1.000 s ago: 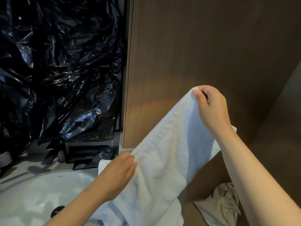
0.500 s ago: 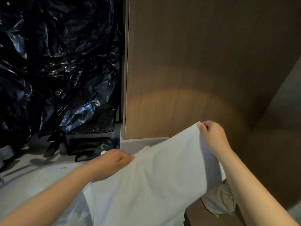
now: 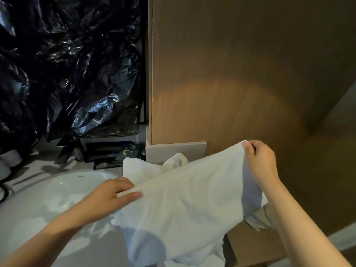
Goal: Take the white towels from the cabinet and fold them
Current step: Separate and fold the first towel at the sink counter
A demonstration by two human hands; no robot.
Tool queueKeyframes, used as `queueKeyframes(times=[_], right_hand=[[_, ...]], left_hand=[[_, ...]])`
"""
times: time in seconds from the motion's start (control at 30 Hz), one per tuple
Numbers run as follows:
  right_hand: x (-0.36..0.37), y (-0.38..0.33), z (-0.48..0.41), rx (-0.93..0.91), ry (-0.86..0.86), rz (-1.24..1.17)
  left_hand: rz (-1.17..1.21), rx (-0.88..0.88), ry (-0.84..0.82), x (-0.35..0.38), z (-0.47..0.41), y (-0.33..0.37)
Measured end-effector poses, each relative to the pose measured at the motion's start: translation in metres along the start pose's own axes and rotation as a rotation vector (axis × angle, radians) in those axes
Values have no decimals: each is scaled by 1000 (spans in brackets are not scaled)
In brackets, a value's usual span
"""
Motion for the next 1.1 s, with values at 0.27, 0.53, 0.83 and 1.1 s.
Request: queueKeyframes(times=[0.27, 0.53, 0.83, 1.1], right_hand=[[6, -7, -5, -10, -18, -43], [8, -4, -7, -7, -24, -36], [10, -4, -7, -18, -31, -61], [10, -1, -7, -13, -43, -66]], left_hand=[[36, -73, 275, -5, 22, -10], [166, -78, 349, -4, 31, -12], [68, -74, 307, -4, 32, -15], [234, -187, 372, -3, 26, -14]])
Point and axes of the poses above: each hand's wrist, its own z-axis away from the middle knuckle, its own x-axis out of the palm, y = z × x, the point moved 5 cm from there along -z, towards the middle knuckle, and after that the axes turned 11 degrees about z, right-handed, at the moved point
